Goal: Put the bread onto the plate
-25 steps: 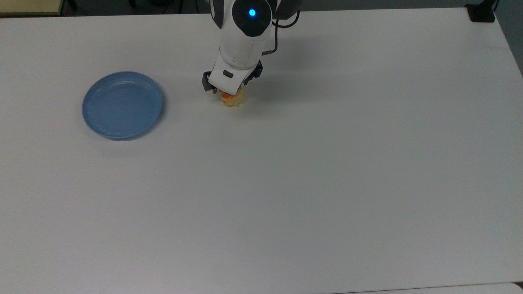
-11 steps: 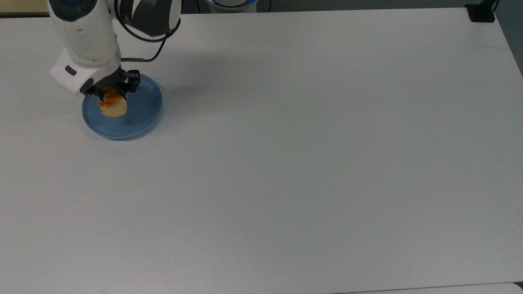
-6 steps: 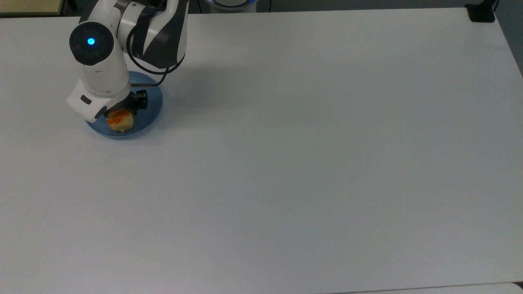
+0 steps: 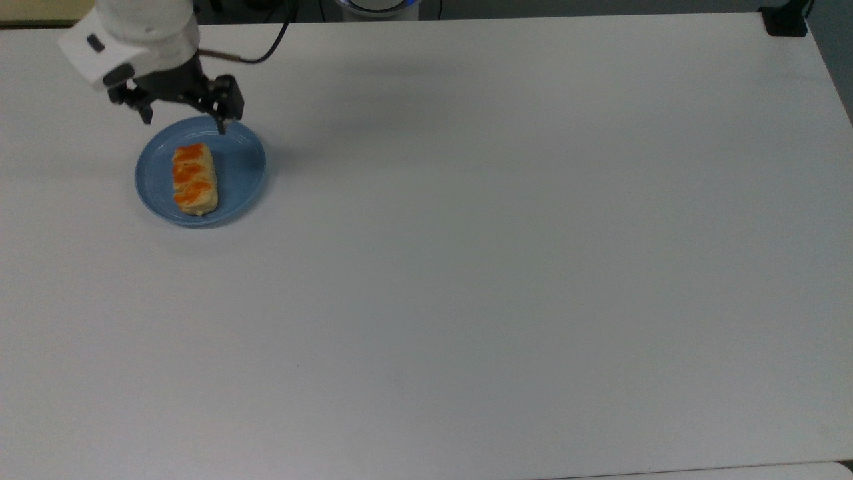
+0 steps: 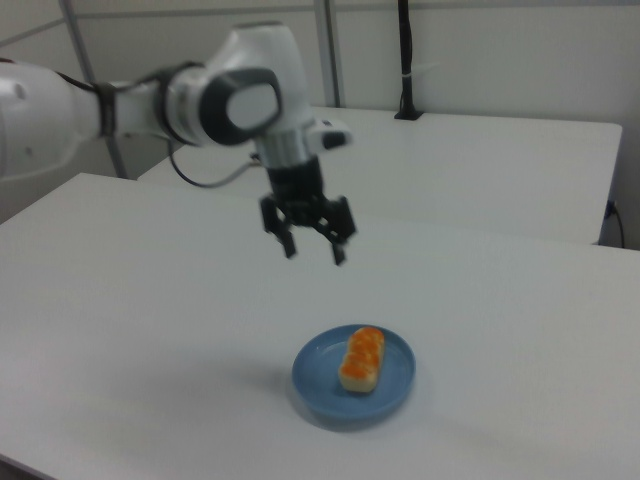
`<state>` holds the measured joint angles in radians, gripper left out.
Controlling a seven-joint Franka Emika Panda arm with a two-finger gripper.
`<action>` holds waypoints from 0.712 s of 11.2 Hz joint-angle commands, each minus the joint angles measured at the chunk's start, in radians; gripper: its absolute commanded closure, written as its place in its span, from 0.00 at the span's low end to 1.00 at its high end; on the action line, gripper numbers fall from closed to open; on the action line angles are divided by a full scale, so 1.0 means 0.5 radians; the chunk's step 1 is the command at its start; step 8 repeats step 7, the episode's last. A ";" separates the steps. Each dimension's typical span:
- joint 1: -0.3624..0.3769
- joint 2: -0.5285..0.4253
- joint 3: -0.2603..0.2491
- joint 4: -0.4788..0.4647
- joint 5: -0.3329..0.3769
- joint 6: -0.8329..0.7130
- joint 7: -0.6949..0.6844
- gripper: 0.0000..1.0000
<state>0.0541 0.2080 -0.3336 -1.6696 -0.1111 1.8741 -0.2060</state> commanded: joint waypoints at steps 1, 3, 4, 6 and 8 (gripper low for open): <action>0.192 -0.293 0.102 0.031 0.090 -0.436 0.334 0.00; 0.202 -0.373 0.243 0.081 0.151 -0.584 0.500 0.00; 0.186 -0.391 0.295 0.084 0.170 -0.612 0.507 0.00; 0.180 -0.391 0.314 0.084 0.182 -0.610 0.507 0.00; 0.177 -0.391 0.311 0.084 0.182 -0.601 0.504 0.00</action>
